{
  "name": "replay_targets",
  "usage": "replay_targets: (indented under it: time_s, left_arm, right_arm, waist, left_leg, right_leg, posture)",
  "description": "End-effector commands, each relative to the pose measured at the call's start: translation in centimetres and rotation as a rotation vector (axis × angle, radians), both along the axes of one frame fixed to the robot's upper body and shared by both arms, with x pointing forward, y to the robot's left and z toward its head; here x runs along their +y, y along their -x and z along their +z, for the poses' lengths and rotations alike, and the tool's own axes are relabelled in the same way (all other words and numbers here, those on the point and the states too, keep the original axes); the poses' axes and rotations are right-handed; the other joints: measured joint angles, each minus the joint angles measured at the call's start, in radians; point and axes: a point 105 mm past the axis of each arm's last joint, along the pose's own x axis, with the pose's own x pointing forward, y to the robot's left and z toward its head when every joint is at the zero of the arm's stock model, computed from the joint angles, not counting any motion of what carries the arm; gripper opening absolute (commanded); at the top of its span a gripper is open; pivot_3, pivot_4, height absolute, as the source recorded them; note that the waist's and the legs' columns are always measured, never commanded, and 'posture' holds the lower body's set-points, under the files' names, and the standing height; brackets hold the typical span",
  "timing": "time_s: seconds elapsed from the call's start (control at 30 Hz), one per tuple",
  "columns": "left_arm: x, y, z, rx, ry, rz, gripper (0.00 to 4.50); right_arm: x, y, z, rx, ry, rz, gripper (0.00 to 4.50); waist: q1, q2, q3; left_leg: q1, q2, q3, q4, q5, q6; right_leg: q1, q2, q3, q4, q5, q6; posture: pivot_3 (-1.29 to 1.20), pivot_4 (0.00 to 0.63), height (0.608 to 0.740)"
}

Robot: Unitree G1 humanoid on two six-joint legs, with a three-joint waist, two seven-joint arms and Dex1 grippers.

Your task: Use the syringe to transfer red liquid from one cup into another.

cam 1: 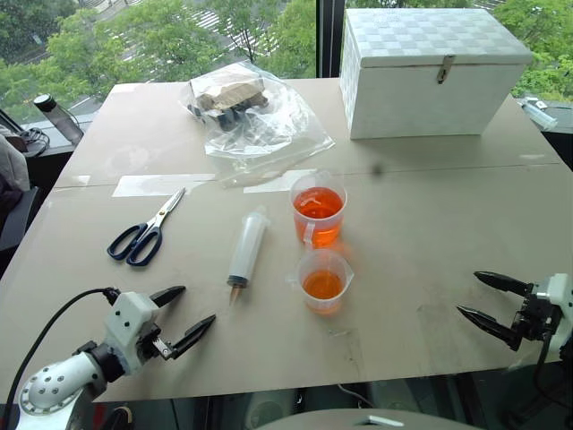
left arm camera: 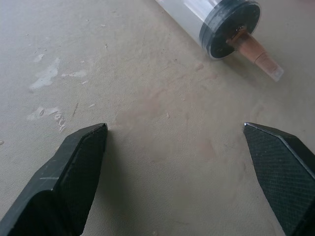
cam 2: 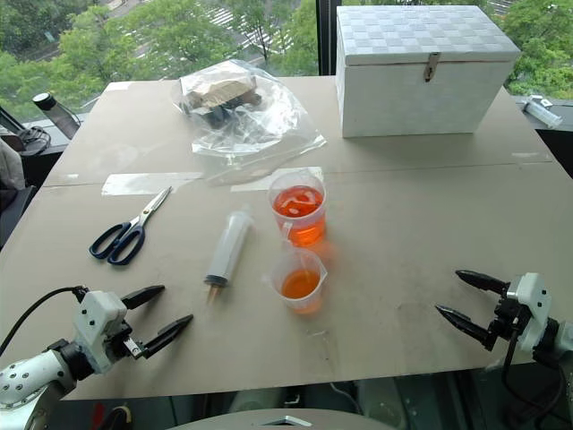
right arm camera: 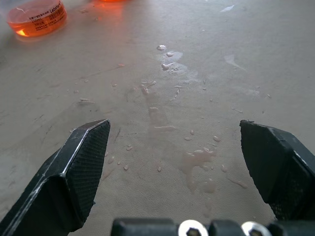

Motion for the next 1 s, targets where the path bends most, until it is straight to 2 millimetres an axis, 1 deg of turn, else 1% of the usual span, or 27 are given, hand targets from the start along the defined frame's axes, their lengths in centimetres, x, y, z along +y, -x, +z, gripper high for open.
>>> replay_targets:
  time_s: [0.03, 0.13, 0.2, 0.27, 0.4, 0.6, 0.7, 0.77, 0.87, 1.0]
  left_arm:
    - [0.7, 0.1, 1.2, -0.009, -0.004, -0.004, 4.50]
    - [0.9, -0.1, 2.6, -0.011, 0.012, -0.026, 4.50]
    - [0.8, -0.3, 2.8, -0.008, 0.020, -0.028, 4.50]
    - [0.9, -0.5, 2.9, -0.004, 0.027, -0.028, 4.50]
    - [1.2, -0.4, 2.8, 0.005, 0.028, -0.035, 4.50]
    - [0.7, -0.2, 3.6, -0.008, 0.052, -0.029, 4.50]
    - [0.7, 0.2, 3.3, 0.039, 0.052, -0.008, 4.50]
    - [0.7, 0.1, 3.6, 0.057, 0.031, -0.004, 4.50]
    - [-0.2, -1.2, 5.7, 0.078, 0.071, 0.042, 4.50]
    - [-3.2, -3.0, 8.7, 0.087, 0.148, 0.043, 4.50]
  right_arm:
    - [0.6, 0.2, 0.7, -0.033, -0.019, 0.006, 4.48]
    - [1.2, 0.5, 1.0, -0.039, -0.033, 0.017, 4.48]
    - [1.3, 0.5, 1.0, -0.046, -0.030, 0.015, 4.48]
    - [1.6, 0.2, 1.5, -0.063, -0.033, 0.014, 4.48]
    - [2.3, -0.2, 2.2, -0.077, -0.043, 0.016, 4.48]
    - [2.5, 0.0, 2.1, -0.069, -0.051, 0.035, 4.48]
    - [2.4, -0.2, 2.4, -0.087, -0.065, 0.026, 4.48]
    - [2.4, -0.3, 2.8, -0.104, -0.063, 0.021, 4.48]
    - [2.8, -0.1, 4.6, -0.126, -0.069, 0.052, 4.48]
    - [4.7, 0.2, 7.3, -0.163, -0.060, 0.169, 4.48]
  waist:
    - [0.000, 0.000, 0.000]
    - [0.001, -0.001, 0.000]
    - [0.001, 0.001, -0.001]
    - [0.002, 0.000, -0.002]
    - [-0.001, 0.000, -0.002]
    - [0.002, -0.001, -0.002]
    - [0.002, -0.001, -0.002]
    - [0.002, -0.001, -0.002]
    - [0.004, -0.001, -0.002]
    - [0.006, -0.001, -0.002]
  left_leg:
    - [0.000, 0.000, 0.000, 0.000, 0.000, 0.000]
    - [0.000, 0.000, -0.001, 0.000, 0.000, 0.000]
    - [0.000, 0.000, -0.001, 0.000, 0.000, 0.000]
    - [0.000, 0.000, -0.001, 0.001, 0.000, 0.000]
    - [0.000, 0.000, -0.001, 0.001, 0.000, 0.000]
    - [0.000, 0.000, -0.001, 0.001, 0.000, 0.000]
    - [0.000, 0.000, -0.001, 0.001, 0.000, 0.000]
    - [0.000, 0.000, -0.001, 0.001, 0.000, 0.000]
    - [0.000, 0.000, -0.001, 0.001, 0.000, 0.000]
    - [0.000, 0.000, -0.002, 0.003, 0.000, 0.000]
  right_leg:
    - [0.000, 0.000, 0.000, 0.000, 0.000, 0.000]
    - [0.000, 0.000, -0.001, 0.000, 0.000, 0.000]
    - [0.000, 0.000, -0.001, 0.000, 0.000, 0.000]
    - [0.000, 0.000, -0.001, 0.000, 0.000, 0.000]
    - [0.000, 0.000, -0.001, 0.001, 0.000, 0.000]
    - [0.000, 0.000, -0.001, 0.000, 0.000, 0.000]
    - [0.000, 0.000, -0.001, 0.001, 0.000, 0.000]
    - [0.000, 0.000, -0.001, 0.001, 0.000, 0.000]
    - [0.000, 0.000, -0.001, 0.001, 0.000, 0.000]
    - [0.001, 0.000, -0.002, 0.002, 0.000, 0.000]
  posture:
    - [0.00, 0.150, 0.740]
    - [0.00, 0.150, 0.740]
    - [0.00, 0.150, 0.740]
    - [0.00, 0.150, 0.740]
    - [0.00, 0.150, 0.740]
    - [0.00, 0.150, 0.740]
    - [0.00, 0.150, 0.740]
    - [0.00, 0.150, 0.740]
    - [0.00, 0.150, 0.740]
    - [0.00, 0.150, 0.740]
